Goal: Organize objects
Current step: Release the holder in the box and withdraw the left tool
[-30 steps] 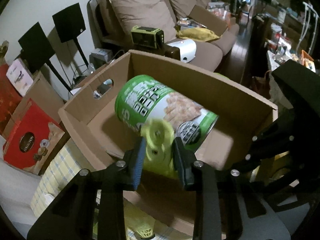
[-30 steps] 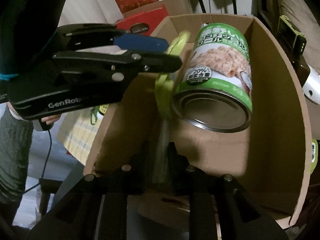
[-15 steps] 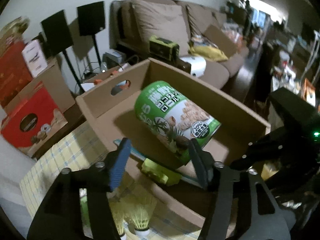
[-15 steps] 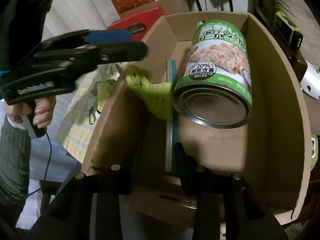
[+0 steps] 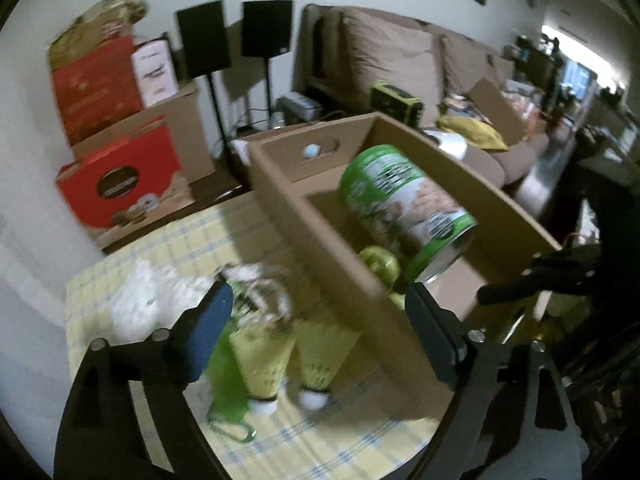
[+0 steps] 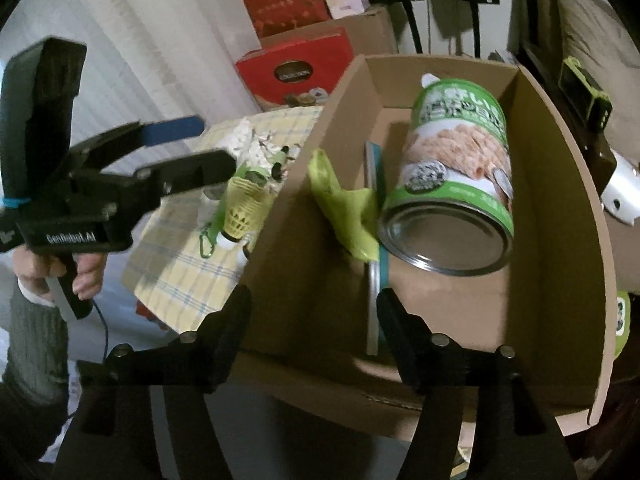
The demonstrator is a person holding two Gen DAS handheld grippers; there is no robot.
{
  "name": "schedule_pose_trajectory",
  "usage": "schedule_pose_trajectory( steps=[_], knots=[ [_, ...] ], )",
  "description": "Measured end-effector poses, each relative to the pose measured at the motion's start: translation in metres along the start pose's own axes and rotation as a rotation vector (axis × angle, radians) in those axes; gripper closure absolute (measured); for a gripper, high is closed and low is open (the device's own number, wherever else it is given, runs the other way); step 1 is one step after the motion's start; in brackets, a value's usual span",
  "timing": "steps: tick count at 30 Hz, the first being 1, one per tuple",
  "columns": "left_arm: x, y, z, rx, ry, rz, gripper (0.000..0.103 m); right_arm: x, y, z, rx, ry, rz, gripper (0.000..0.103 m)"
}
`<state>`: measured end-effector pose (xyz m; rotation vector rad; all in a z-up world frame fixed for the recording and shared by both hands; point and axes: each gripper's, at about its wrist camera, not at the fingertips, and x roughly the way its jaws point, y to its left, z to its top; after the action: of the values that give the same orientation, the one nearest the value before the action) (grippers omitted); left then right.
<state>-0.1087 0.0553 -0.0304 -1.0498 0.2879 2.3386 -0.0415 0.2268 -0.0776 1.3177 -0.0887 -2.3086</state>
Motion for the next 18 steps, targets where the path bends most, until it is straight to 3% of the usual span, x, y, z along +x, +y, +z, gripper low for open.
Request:
schedule_pose_trajectory(
  steps=[7, 18],
  knots=[
    [-0.011, 0.018, -0.035, -0.044, 0.013, 0.085, 0.01, 0.002, 0.018, 0.009, -0.012, -0.035, 0.021, 0.022],
    [-0.025, 0.064, -0.074, -0.212, 0.021, 0.098, 0.007, 0.008, 0.057, 0.031, -0.038, -0.085, 0.069, 0.016]
  ],
)
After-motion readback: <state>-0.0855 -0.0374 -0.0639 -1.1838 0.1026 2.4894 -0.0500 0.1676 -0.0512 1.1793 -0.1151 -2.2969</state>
